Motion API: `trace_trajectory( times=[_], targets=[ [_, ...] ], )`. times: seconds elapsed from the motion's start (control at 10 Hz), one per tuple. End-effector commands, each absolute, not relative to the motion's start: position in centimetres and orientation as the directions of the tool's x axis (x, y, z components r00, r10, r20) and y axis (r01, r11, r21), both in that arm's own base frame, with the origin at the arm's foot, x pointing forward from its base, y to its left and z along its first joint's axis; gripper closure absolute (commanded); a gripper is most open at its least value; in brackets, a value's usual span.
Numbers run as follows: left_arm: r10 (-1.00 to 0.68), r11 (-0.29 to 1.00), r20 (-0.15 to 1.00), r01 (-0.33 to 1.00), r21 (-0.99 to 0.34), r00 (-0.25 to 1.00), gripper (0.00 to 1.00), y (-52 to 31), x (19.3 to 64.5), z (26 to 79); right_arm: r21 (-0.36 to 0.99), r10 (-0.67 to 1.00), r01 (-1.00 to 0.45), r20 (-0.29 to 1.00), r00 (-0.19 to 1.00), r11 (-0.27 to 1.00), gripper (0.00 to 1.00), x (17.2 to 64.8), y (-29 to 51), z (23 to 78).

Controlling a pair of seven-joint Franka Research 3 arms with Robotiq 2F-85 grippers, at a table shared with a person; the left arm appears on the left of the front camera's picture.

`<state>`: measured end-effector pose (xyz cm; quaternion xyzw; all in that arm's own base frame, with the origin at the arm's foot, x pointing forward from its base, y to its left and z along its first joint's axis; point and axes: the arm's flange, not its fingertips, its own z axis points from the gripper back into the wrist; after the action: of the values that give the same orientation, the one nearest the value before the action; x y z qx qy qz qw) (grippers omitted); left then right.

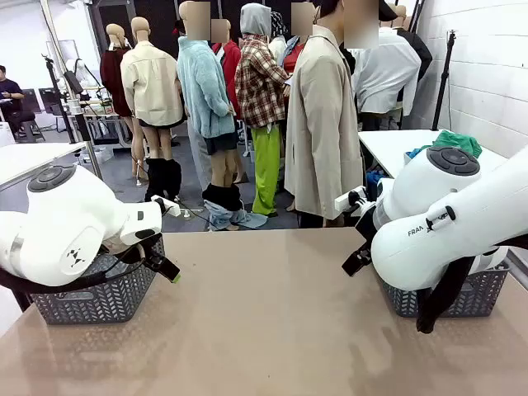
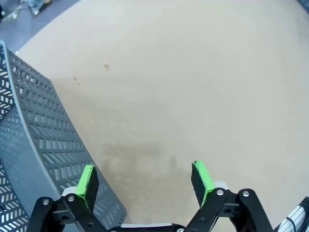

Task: Sort the tops and bottoms.
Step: Lift clothes from the center of the table with your left hand.

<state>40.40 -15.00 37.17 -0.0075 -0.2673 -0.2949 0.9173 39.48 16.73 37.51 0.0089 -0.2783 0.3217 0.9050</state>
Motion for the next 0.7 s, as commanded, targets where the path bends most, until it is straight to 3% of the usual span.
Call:
trace_trajectory(
  times=[0.0,0.6],
  targets=[
    [-0.537,0.826,0.495,0.545,0.144,0.683,0.0,-15.0,40.39,37.17,-0.163,0.577,-0.587,0.51,0.638,0.793,0.0,39.48,16.73,37.51],
    [-0.537,0.826,0.495,0.545,0.144,0.683,0.0,-15.0,40.39,37.17,-0.163,0.577,-0.587,0.51,0.638,0.793,0.0,39.48,16.73,37.51]
  ],
)
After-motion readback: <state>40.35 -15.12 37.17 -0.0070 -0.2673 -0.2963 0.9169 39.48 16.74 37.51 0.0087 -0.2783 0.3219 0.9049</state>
